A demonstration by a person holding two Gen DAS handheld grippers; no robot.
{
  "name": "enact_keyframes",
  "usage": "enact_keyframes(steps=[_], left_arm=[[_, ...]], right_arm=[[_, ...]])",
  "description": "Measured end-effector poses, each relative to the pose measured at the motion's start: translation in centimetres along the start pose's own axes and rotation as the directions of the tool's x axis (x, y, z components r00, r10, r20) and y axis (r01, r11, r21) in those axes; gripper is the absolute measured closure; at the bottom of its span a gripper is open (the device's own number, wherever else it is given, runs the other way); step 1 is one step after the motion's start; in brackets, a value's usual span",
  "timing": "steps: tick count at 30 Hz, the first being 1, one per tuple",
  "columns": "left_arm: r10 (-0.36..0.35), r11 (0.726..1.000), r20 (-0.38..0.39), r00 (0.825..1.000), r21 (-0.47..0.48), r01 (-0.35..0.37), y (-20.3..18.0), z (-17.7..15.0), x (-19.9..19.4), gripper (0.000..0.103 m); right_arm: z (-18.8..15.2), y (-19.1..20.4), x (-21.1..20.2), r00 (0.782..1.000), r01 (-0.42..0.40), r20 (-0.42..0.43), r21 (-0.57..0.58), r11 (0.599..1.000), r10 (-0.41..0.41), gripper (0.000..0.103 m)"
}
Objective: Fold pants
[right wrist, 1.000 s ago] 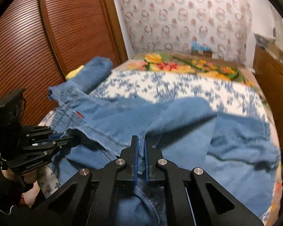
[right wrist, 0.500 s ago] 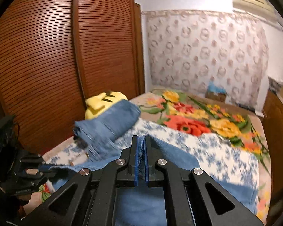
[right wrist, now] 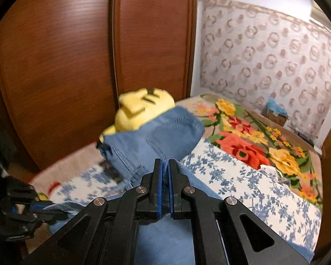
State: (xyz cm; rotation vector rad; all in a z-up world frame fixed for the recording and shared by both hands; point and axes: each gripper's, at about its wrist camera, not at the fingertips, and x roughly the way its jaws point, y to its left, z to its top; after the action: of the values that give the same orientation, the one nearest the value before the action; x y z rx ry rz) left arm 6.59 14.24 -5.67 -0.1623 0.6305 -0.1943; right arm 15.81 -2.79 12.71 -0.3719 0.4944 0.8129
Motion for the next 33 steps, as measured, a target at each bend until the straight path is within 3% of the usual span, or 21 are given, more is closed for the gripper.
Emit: enact_keyframes(steps=[6,21,23,25,27,29,33], left_arm=[[0.027,0.999,-0.068,0.997,-0.022,-0.028,0.9,-1.9,2.6,0.098],[0.062,0.998,-0.101,0.993,-0.015,-0.063,1.1,-2.7,3.0,0.095],[0.067,0.997,-0.091,0.994,-0.018,-0.069,1.1,-2.5,2.6,0.091],[0.081,0.996,-0.078,0.994,-0.017,-0.083,1.2,-2.4,2.1,0.080],[0.096,0.995,-0.063,0.993,-0.019,-0.098,1.3,-2.1,1.7,0.069],[0.100,0.995,-0.041,0.994,-0.019,-0.101,1.0,-1.9,1.2,0.064],[0.079,0.997,-0.005,0.997,0.000,-0.079,0.1,-1.4,0.8,0.064]], right_arm=[[0.4,-0.4,4.6,0.997,-0.024,-0.078,0.039,0.999,0.026,0.098],[2.1,0.4,8.1,0.998,-0.041,-0.041,0.088,0.995,0.045,0.098],[1.8,0.5,7.5,0.999,-0.022,-0.028,0.081,0.996,0.025,0.088],[1.3,0.3,6.3,1.000,-0.023,-0.008,0.073,0.997,0.023,0.078],[0.5,-0.1,4.8,1.000,-0.025,0.011,0.070,0.997,0.024,0.075],[-0.6,-0.7,2.8,1.000,-0.012,0.026,0.067,0.998,0.010,0.069],[-3.8,-2.3,-1.4,1.000,0.004,0.031,0.070,0.998,-0.006,0.067]])
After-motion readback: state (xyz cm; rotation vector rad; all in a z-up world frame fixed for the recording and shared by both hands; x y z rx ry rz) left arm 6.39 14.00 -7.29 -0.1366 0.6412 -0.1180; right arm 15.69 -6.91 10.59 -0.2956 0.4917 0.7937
